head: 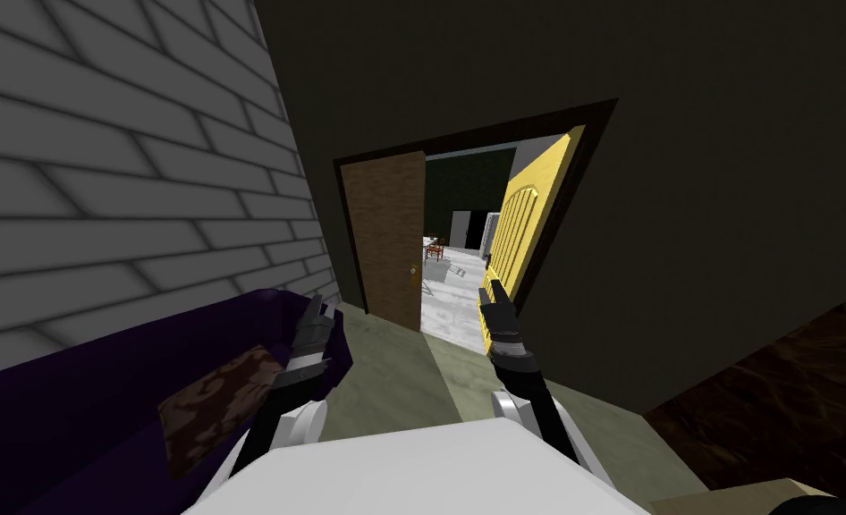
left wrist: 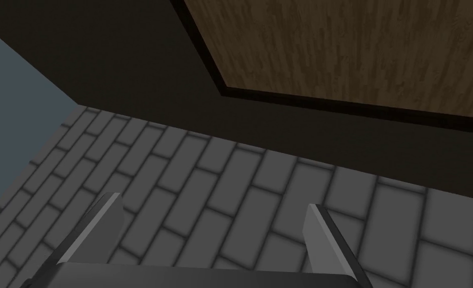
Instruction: Push the door open
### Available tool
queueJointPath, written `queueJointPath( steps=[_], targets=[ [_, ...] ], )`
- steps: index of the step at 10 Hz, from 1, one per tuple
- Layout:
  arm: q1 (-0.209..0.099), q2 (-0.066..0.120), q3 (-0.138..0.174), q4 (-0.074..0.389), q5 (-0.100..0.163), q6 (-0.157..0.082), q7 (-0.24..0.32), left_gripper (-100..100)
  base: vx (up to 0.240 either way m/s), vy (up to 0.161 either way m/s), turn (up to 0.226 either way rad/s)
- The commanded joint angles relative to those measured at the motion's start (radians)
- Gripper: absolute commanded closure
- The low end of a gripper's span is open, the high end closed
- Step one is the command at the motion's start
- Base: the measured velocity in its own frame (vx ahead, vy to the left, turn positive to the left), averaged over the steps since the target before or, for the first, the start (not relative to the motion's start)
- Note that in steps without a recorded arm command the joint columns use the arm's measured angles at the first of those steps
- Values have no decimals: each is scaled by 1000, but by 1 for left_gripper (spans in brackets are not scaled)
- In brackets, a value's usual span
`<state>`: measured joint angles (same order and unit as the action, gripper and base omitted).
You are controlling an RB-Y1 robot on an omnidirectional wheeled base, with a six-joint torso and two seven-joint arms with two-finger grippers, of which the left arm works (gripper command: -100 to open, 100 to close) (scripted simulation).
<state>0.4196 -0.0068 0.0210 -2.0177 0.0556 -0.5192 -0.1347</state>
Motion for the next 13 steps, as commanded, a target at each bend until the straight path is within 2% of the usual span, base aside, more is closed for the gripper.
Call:
queueJointPath(
  steps=[1,5,6,9,10,13],
  targets=[
    [-38,10,-4,48,-2,9,11,-100,89,22,-8],
    [-126,26,-31,169,-15,19,39,-100,102,18,-12],
    [-126,26,-31,182,-15,19,39,-100,70,12,-4],
    [-199,35,-53,284,-25,28,61,-100,73,10,-12],
    [-199,35,-53,292,-25,28,61,-100,56,10,-3],
    [-277,41,-77,392,-35,37,85,-100,80,22,-12]
  ],
)
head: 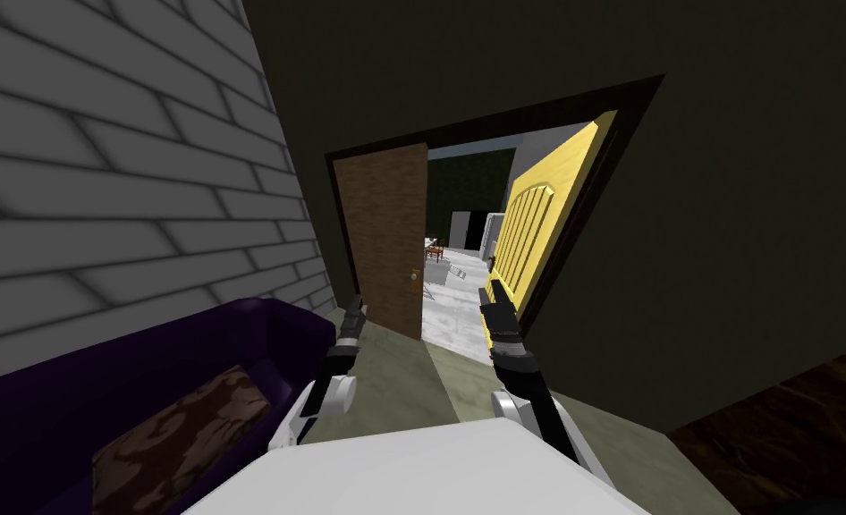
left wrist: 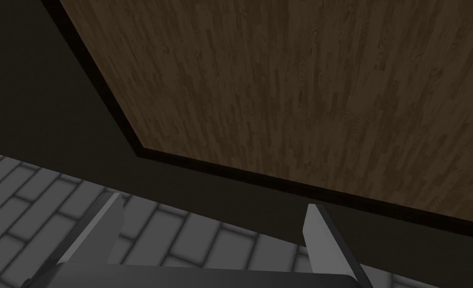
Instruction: Push the door open
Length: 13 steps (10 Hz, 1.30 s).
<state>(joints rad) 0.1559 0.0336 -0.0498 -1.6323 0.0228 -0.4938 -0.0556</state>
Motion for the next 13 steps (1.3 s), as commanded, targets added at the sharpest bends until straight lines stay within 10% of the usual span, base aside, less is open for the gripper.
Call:
queueJointPath(
  steps=[1,13],
  targets=[
    [-39,2,-14,50,-6,15,14,-100,103,26,-17],
    [-248,-5,-77,378,-35,39,78,-100,66,14,-9]
  ],
)
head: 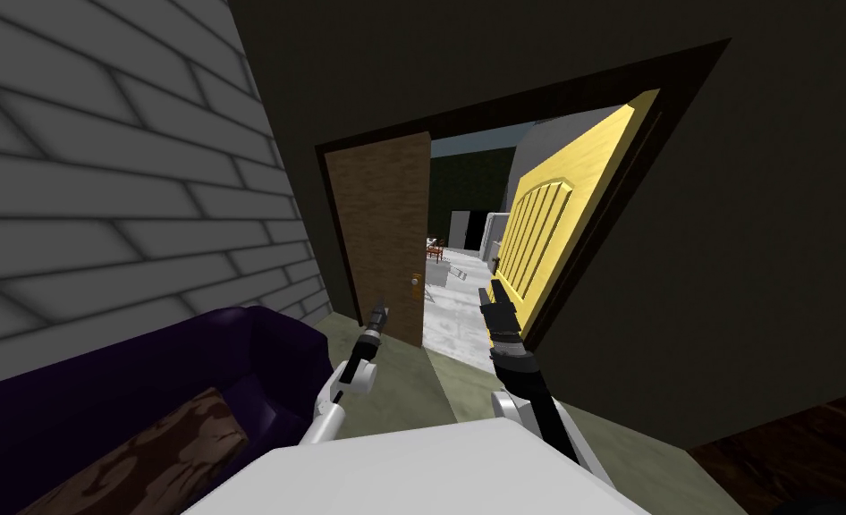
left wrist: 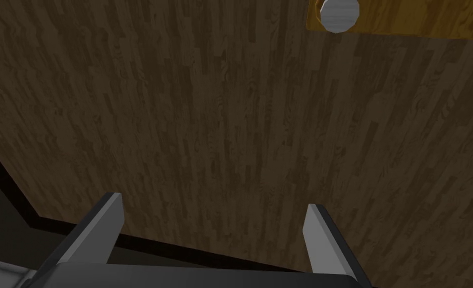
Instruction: Push the door open
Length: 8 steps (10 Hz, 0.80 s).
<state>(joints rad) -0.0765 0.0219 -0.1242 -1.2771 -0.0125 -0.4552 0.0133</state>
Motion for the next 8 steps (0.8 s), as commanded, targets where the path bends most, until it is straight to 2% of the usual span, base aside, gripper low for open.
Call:
queueJointPath(
  steps=[1,2,4,5,8],
  targets=[
    [-40,4,-10,50,-3,4,17,-100,83,14,-17],
    [-40,4,-10,60,-3,4,17,-100,71,11,-4],
    [-88,-2,-24,121,-9,10,31,-100,68,19,-8],
    [-88,-2,-24,132,-9,10,31,-100,62,10,-8],
    [-155,-14,-45,224,-19,17,52,-100,69,16,-10]
  ],
)
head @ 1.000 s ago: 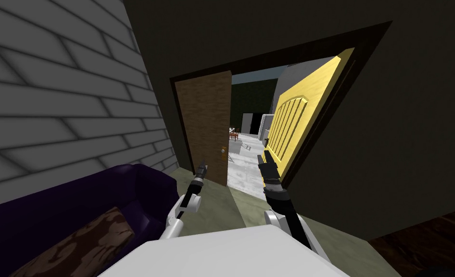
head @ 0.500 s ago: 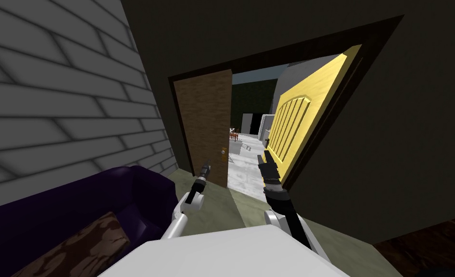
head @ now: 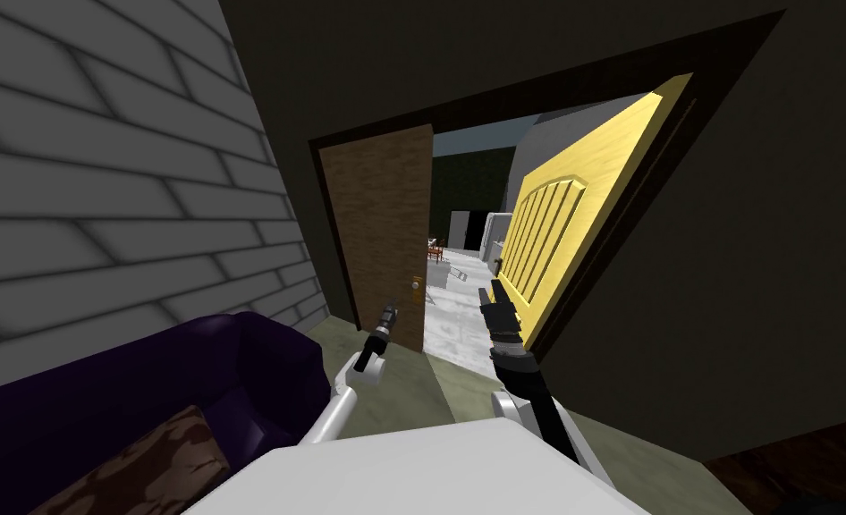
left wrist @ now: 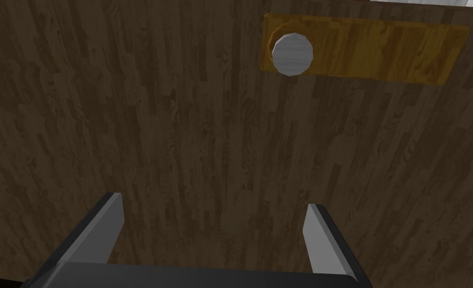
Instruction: Push the door open
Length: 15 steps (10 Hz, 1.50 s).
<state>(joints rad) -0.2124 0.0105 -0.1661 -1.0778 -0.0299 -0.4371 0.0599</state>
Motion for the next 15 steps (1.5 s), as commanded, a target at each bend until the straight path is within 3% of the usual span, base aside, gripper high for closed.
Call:
queueJointPath(
  steps=[1,5,12,13,14,15],
  targets=[
    [-19,-2,-3,34,-1,-1,5,-100,65,7,-7],
    [-96,-20,-26,150,-12,8,29,-100,81,17,-10],
    [-193,-53,-55,296,-25,20,59,-100,77,13,-7],
    [-186,-45,-54,282,-23,19,60,-100,35,8,-3],
    [-187,-16,-52,285,-23,19,60,-100,99,-30,-25],
    [-187,-3,-50,286,-23,19,59,-100,157,-55,-20]
  ],
)
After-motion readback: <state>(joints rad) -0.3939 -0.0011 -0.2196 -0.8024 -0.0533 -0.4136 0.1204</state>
